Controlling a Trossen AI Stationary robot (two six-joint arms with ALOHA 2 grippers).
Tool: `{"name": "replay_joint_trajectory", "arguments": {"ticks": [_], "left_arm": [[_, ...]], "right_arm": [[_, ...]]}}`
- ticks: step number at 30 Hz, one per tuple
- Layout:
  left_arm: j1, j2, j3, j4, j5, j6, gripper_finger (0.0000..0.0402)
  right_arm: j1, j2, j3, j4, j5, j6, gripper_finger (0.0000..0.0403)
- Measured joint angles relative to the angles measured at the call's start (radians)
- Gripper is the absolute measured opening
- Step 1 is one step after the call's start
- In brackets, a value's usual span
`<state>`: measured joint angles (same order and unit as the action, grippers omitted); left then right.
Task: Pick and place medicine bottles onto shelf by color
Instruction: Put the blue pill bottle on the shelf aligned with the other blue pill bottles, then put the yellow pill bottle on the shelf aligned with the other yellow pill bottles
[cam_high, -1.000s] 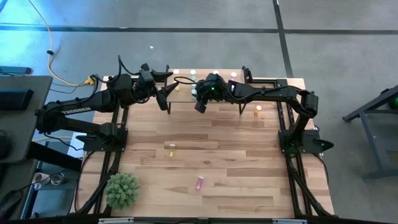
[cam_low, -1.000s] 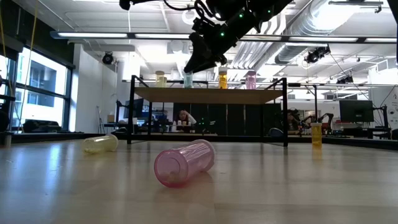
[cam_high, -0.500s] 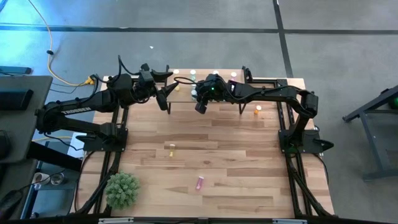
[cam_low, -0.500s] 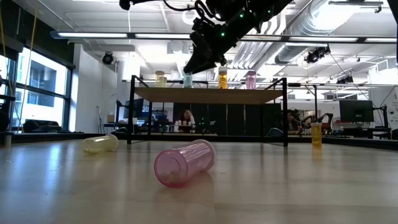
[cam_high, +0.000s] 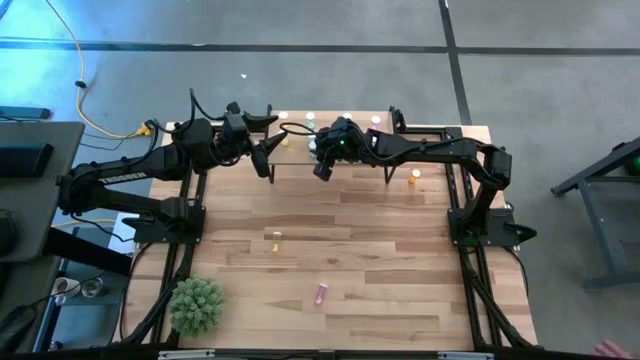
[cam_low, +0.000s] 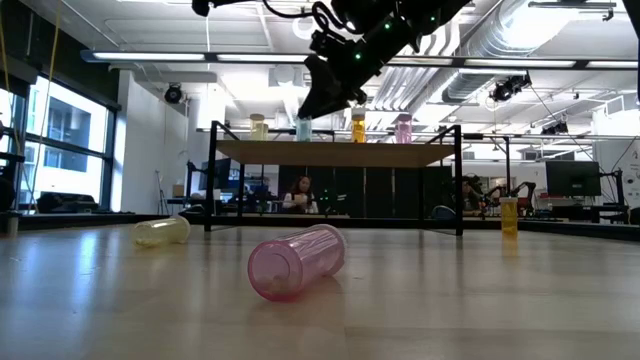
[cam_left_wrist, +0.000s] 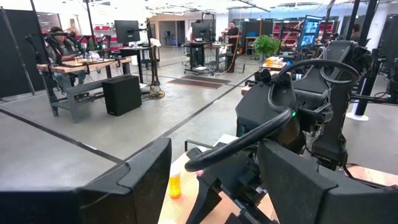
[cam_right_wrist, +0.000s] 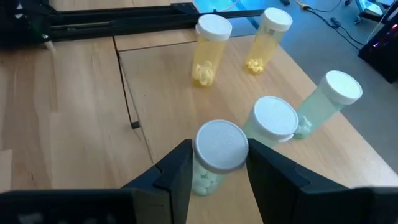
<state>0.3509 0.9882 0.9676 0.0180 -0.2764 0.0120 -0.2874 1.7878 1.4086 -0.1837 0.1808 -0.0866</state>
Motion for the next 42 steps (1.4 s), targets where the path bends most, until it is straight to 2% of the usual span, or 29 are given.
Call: {"name": "replay_joint_trajectory", "arguments": {"ticks": [5, 12, 19, 28, 32, 37, 42], "left_arm": [[0.000, 0.000, 0.000, 0.000, 0.000, 0.000, 0.0227], [0.000, 0.000, 0.000, 0.000, 0.000, 0.000, 0.0227], [0.000, 0.000, 0.000, -0.020, 0.000, 0.000, 0.0227], [0.000, 0.000, 0.000, -0.053, 0.000, 0.000, 0.0227], [0.000, 0.000, 0.000, -0.053, 0.000, 0.000, 0.0227], [0.000, 0.000, 0.000, -0.053, 0.000, 0.000, 0.0227], [0.000, 0.000, 0.000, -0.057, 0.000, 0.000, 0.0227]], "right_arm": [[0.000, 0.000, 0.000, 0.000, -0.054, 0.029, 0.0138], [0.001, 0.000, 0.000, 0.001, -0.032, 0.035, 0.0138], [0.002, 0.000, 0.000, 0.000, -0.056, 0.035, 0.0139], [0.007, 0.000, 0.000, 0.001, -0.055, 0.037, 0.0196], [0.007, 0.000, 0.000, 0.000, -0.050, 0.037, 0.0204], [0.007, -0.004, 0.051, -0.045, -0.050, 0.035, 0.0204], [0.008, -0.004, 0.129, -0.166, -0.050, 0.035, 0.0204]]}}
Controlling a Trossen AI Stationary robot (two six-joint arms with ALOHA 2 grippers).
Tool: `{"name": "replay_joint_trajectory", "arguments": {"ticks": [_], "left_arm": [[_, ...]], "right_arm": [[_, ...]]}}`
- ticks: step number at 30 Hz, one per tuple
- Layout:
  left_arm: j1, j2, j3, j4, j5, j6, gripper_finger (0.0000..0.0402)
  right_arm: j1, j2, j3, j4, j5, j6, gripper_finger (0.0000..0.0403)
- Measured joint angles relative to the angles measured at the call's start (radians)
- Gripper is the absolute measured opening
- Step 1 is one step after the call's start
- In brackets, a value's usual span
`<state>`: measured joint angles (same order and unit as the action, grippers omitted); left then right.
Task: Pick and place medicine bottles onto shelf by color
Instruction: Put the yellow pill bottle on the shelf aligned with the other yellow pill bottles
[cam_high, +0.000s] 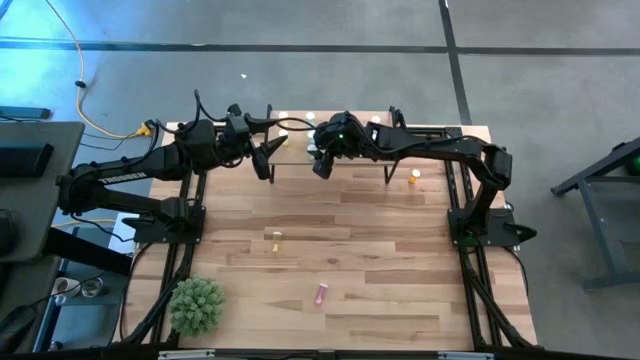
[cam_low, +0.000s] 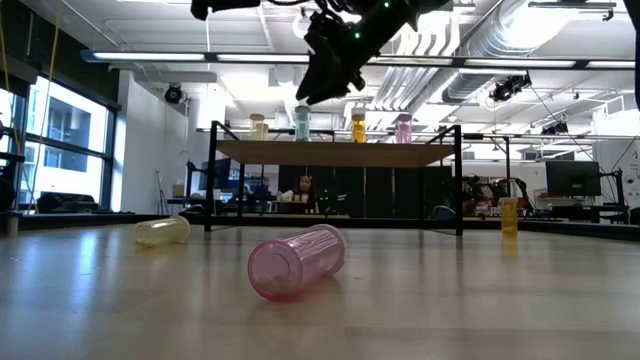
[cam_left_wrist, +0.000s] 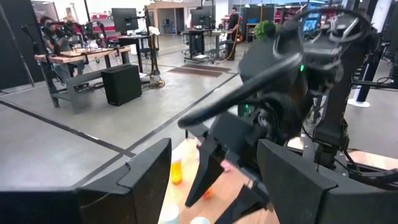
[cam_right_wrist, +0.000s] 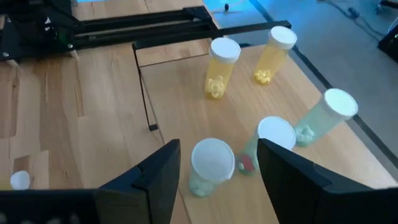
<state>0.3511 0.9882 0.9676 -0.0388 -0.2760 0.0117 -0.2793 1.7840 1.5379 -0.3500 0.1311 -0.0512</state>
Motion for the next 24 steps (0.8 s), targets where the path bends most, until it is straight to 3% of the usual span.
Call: {"name": "replay_joint_trajectory", "arguments": {"ticks": [10, 24], "left_arm": [[0.000, -0.016, 0.000, -0.143, -0.026, -0.083, 0.0227], [-0.060, -0.041, 0.000, -0.494, -0.023, -0.441, 0.0227]], "right_arm": [[0.004, 0.000, 0.147, -0.224, -0.021, 0.100, 0.0204], [0.025, 0.000, 0.229, -0.343, -0.027, 0.141, 0.0204]]}}
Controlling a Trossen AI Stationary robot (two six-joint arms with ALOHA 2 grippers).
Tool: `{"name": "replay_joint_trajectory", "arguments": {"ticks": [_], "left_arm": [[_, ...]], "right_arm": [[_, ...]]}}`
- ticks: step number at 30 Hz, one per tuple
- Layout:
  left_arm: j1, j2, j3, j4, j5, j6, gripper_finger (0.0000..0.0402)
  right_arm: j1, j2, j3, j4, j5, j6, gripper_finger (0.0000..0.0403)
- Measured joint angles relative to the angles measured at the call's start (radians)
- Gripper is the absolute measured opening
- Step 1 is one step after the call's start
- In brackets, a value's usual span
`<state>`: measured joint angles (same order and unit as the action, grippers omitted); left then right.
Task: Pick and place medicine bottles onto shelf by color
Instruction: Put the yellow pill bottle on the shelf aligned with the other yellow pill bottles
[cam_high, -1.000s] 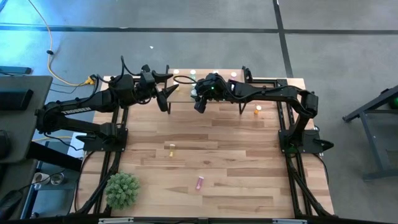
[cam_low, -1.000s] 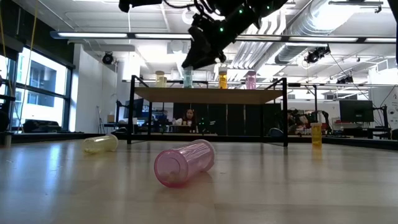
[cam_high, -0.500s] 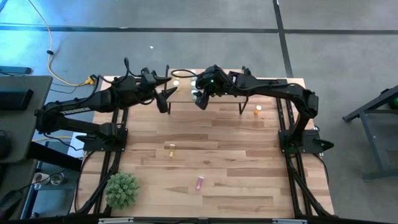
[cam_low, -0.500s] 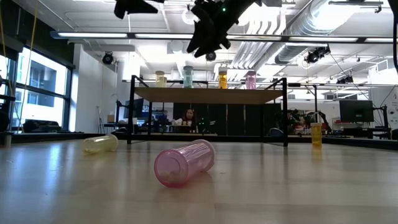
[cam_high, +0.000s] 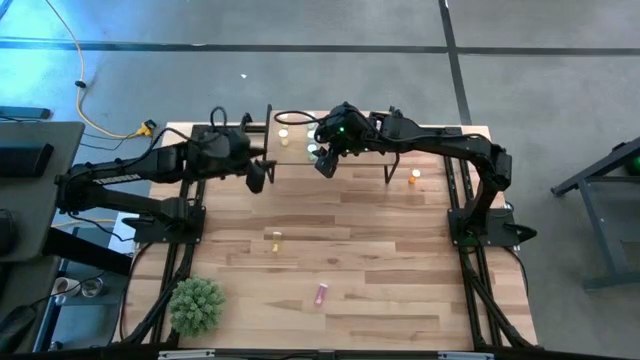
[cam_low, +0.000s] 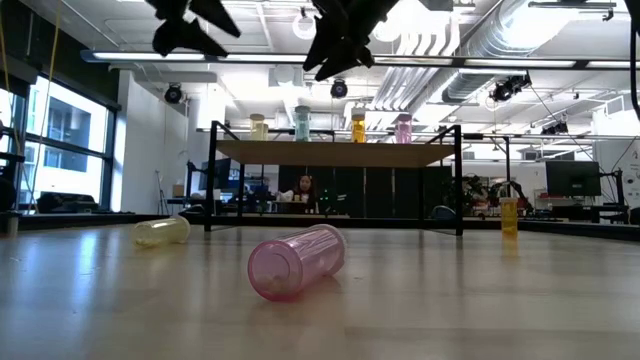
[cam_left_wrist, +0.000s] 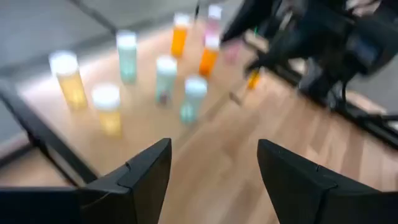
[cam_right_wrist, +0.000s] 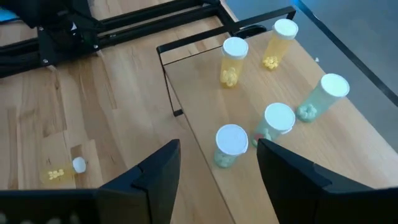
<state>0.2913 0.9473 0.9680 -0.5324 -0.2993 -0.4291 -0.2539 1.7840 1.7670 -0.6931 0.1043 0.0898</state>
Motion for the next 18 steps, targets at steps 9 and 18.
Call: {"name": "replay_joint_trajectory", "arguments": {"ticks": [9, 18], "left_arm": [[-0.152, 0.038, 0.000, -0.219, -0.003, -0.309, 0.0227], [-0.269, 0.130, 0.000, -0.276, -0.016, -0.455, 0.0227]], "right_arm": [[0.000, 0.000, 0.007, -0.001, 0.000, 0.008, 0.0204], [0.000, 0.000, 0.007, -0.006, 0.000, 0.090, 0.0204]]}}
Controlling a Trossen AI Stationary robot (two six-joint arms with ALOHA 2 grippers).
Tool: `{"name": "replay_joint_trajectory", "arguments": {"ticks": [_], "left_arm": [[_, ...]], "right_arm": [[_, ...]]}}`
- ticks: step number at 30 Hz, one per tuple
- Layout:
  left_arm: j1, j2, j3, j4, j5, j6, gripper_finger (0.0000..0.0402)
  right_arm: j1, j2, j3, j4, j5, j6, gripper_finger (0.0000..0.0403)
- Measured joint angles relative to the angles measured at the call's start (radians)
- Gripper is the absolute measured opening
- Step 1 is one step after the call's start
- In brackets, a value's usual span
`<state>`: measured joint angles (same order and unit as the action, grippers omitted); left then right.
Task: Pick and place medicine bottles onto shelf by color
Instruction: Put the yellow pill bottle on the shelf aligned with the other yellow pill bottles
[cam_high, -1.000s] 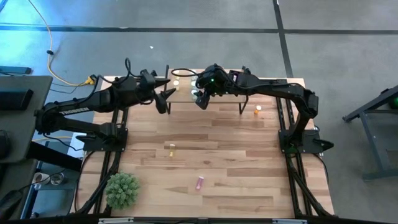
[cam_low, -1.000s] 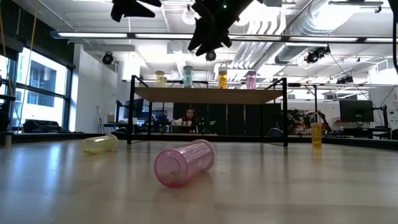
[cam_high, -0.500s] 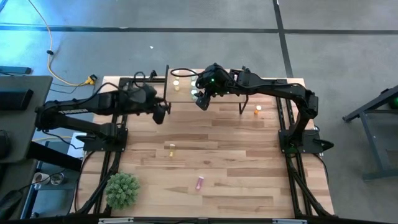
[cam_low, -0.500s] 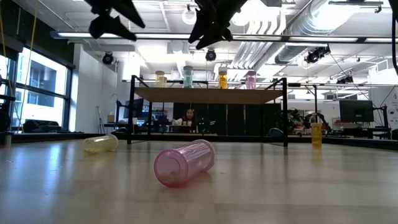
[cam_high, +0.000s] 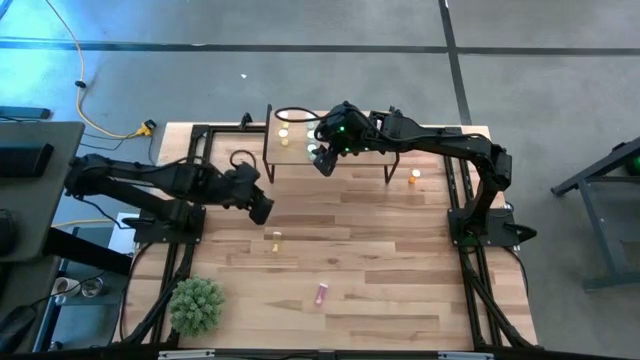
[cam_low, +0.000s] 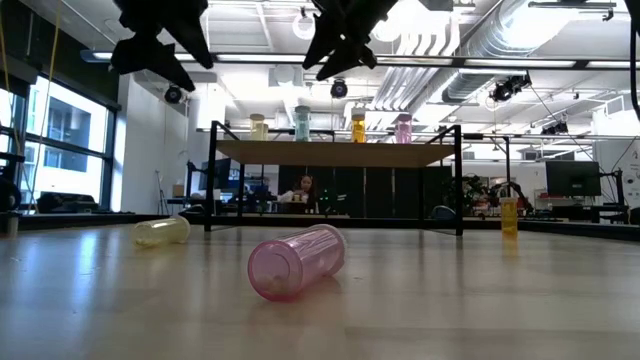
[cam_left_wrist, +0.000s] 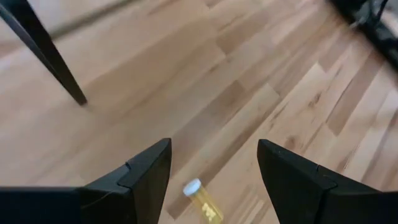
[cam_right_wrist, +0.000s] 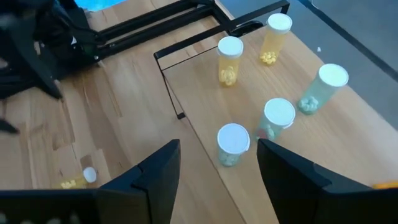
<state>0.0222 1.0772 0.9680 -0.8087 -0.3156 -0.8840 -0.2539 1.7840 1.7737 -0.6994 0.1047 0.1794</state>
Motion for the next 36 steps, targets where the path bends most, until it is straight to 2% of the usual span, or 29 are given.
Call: {"name": "replay_joint_trajectory", "arguments": {"ticks": [15, 23, 36], "left_arm": [[-0.153, 0.233, 0.000, -0.003, 0.054, -0.138, 0.0227], [-0.219, 0.339, 0.000, -0.003, 0.051, -0.207, 0.0227], [-0.255, 0.454, 0.000, 0.013, 0.059, -0.265, 0.0227]], "right_arm": [[0.005, 0.000, 0.000, -0.030, -0.001, 0.156, 0.0204], [0.039, 0.000, 0.000, -0.031, -0.002, 0.161, 0.0204], [0.102, 0.000, 0.000, -0.031, -0.003, 0.161, 0.0204]]}}
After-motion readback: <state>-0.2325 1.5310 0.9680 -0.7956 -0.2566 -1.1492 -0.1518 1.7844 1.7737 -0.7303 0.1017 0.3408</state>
